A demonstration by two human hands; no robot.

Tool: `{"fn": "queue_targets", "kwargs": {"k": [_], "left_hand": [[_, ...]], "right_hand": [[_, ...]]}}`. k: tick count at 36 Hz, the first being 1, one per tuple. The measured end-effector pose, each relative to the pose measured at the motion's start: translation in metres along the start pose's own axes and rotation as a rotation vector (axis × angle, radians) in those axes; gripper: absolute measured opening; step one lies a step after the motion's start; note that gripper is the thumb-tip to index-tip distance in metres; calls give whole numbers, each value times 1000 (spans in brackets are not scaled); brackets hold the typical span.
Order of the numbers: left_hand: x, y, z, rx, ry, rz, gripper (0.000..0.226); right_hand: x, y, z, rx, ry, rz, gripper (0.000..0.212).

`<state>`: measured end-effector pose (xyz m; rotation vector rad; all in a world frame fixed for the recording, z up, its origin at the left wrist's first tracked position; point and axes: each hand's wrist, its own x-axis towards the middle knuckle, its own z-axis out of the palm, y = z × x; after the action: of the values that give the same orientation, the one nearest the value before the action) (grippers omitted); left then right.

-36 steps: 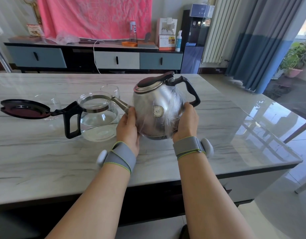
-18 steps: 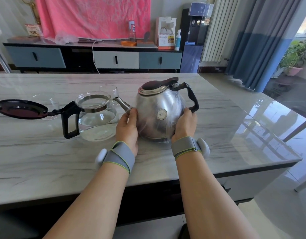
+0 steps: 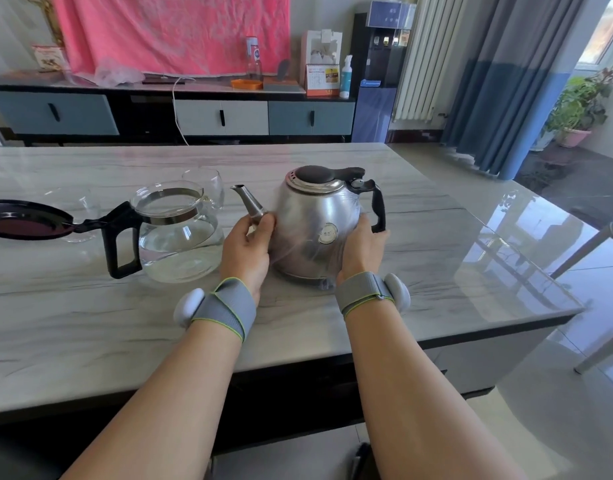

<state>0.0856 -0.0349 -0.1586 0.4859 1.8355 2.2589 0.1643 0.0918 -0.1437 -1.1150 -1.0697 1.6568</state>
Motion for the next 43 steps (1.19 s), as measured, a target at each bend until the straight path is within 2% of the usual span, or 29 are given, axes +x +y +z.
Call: {"fn": "queue_targets", "kwargs": {"k": [4, 6, 10, 13, 19, 28, 35, 39, 43], "left_hand": [[5, 0, 0, 90, -10, 54, 23], [7, 1, 0, 161, 12, 112, 16], [13, 5, 0, 242, 53, 170, 27], [17, 4, 4, 246, 75, 162, 27], [30, 3, 14, 290, 91, 147, 12], [74, -6, 35, 300, 33, 68, 36], [109, -8, 64, 290, -4, -18, 24], [147, -13, 85, 305, -11, -21, 10], [169, -17, 98, 334, -19, -40, 9]], "right_hand": [[-1, -2, -5, -46, -53, -62, 76], [-2, -4, -7, -90, -75, -161, 72], [2, -10, -8, -185, -106, -366, 62], [10, -13, -9, -265, -118, -491, 57], [34, -20, -13, -336, -228, -536, 52], [80, -32, -7, -507, -151, -611, 47], [118, -45, 1, -666, -179, -629, 54], [158, -60, 15, -760, -209, -609, 64], [185, -70, 25, -957, -236, -631, 70]]}}
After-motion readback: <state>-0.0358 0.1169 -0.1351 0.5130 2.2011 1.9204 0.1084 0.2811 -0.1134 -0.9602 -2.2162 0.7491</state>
